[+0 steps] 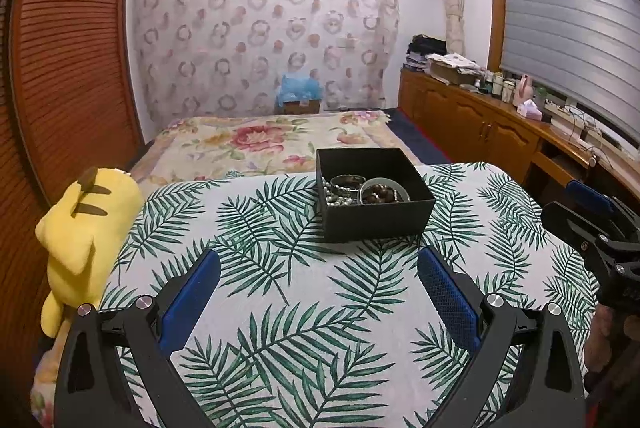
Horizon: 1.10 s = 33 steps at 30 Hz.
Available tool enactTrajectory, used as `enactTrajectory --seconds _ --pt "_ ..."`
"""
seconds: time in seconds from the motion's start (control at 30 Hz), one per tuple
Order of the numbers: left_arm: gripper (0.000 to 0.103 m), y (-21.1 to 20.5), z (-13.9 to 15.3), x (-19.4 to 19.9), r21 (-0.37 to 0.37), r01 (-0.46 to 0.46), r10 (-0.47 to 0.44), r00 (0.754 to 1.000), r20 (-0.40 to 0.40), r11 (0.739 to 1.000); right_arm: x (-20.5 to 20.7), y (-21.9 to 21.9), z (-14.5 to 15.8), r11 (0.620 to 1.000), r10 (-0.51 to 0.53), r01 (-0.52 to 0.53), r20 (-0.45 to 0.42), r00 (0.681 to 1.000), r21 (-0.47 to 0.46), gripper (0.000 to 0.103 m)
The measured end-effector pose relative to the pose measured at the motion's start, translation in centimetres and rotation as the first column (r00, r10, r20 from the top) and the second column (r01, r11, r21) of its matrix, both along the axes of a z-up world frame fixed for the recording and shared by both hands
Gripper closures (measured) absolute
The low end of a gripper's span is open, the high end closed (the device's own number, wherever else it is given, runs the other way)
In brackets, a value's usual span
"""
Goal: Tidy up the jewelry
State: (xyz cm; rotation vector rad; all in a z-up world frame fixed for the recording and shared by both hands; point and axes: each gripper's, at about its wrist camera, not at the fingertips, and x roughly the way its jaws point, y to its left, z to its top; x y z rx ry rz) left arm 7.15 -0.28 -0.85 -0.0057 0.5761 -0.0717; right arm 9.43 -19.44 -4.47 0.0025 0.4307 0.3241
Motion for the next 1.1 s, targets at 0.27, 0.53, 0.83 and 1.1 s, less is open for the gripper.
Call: enactTrajectory --seconds 0.27,0.53,0.83,1.1 --pt "0.008 -0.19 0.02 -0.08 0.005 0.0 0.0 1.0 0.004 1.0 0.02 -0.05 0.0 1.0 -0.001 0.001 0.0 1.0 0.0 0.003" --pt "0.008 -0.31 0.07 -0.2 0.003 0.001 -0.001 1.0 0.008 1.0 -0.04 -0.04 0.03 1.0 -0.002 0.002 0.001 1.0 0.001 0.003" --pt "0.008 -0.33 0.01 -0.22 0.003 0.002 -0.002 1.0 0.01 1.0 -0.07 -0.06 0.08 1.0 -0.002 0.002 0.002 1.0 0.002 0.003" --pt "0.008 -0.32 0.15 -0.28 0.004 0.002 -0.002 1.0 0.013 1.0 -0.15 -0.05 0.12 1.0 -0.003 0.003 0.004 1.0 0.003 0.003"
